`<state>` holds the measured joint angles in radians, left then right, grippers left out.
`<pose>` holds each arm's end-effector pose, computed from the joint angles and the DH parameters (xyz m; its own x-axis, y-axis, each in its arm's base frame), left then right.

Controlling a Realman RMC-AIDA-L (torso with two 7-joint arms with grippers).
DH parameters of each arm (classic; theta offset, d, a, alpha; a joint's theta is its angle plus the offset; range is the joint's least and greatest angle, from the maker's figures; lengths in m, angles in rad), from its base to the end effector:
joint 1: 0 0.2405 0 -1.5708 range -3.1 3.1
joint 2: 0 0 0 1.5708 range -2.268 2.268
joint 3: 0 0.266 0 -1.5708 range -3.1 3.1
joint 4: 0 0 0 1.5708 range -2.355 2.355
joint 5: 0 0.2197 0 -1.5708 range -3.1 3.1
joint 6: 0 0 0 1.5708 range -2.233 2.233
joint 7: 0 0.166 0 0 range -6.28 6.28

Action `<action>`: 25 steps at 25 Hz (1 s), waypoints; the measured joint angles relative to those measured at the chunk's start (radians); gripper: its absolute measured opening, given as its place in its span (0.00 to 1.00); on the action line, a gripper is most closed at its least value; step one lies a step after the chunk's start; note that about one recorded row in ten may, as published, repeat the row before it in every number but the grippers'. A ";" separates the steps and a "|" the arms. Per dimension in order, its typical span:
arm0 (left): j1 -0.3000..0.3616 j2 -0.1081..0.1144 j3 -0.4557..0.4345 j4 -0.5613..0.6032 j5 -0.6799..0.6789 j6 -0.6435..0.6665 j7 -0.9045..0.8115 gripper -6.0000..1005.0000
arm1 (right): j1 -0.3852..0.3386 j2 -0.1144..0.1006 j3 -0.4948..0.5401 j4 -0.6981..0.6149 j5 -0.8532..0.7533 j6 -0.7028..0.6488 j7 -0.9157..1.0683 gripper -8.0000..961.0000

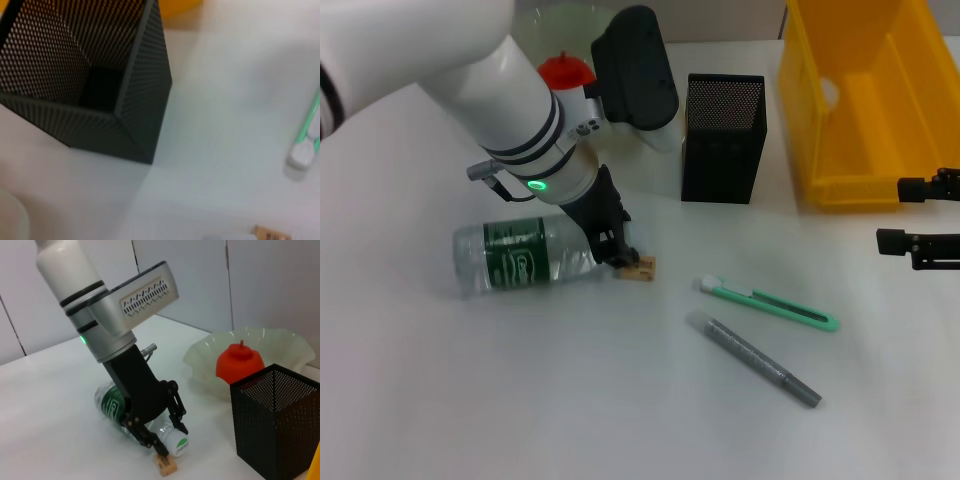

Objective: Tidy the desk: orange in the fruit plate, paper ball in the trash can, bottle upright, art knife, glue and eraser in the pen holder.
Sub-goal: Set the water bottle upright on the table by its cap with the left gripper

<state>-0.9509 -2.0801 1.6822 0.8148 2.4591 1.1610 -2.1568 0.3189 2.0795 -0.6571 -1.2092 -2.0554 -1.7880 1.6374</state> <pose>-0.1530 0.4131 -0.1224 0.8892 0.1058 -0.4452 0.0069 -0.9759 -0.2182 0.2824 0.3063 0.0688 0.8493 -0.3562 -0.3896 -0.4741 -0.8393 -0.2660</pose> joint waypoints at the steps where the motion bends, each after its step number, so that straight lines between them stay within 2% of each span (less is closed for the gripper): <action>1: 0.015 0.000 -0.009 0.027 -0.001 0.005 0.000 0.44 | 0.002 0.000 0.000 0.002 0.000 0.001 0.000 0.80; 8: 0.115 0.007 -0.114 0.195 0.007 0.055 -0.001 0.44 | 0.006 -0.001 0.001 0.006 0.000 0.005 0.006 0.80; 17: 0.326 0.009 -0.285 0.489 -0.025 0.083 0.001 0.44 | 0.035 -0.001 0.000 0.005 -0.003 0.006 0.010 0.80; 21: 0.396 0.010 -0.345 0.562 -0.074 0.079 0.010 0.44 | 0.045 -0.001 -0.002 0.005 -0.004 0.007 0.012 0.80; 25: 0.414 0.011 -0.359 0.576 -0.079 0.078 0.011 0.44 | 0.058 -0.001 -0.005 0.005 -0.005 0.007 0.020 0.80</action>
<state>-0.5371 -2.0694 1.3236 1.3912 2.3797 1.2385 -2.1461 0.3765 2.0785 -0.6617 -1.2042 -2.0607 -1.7810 1.6577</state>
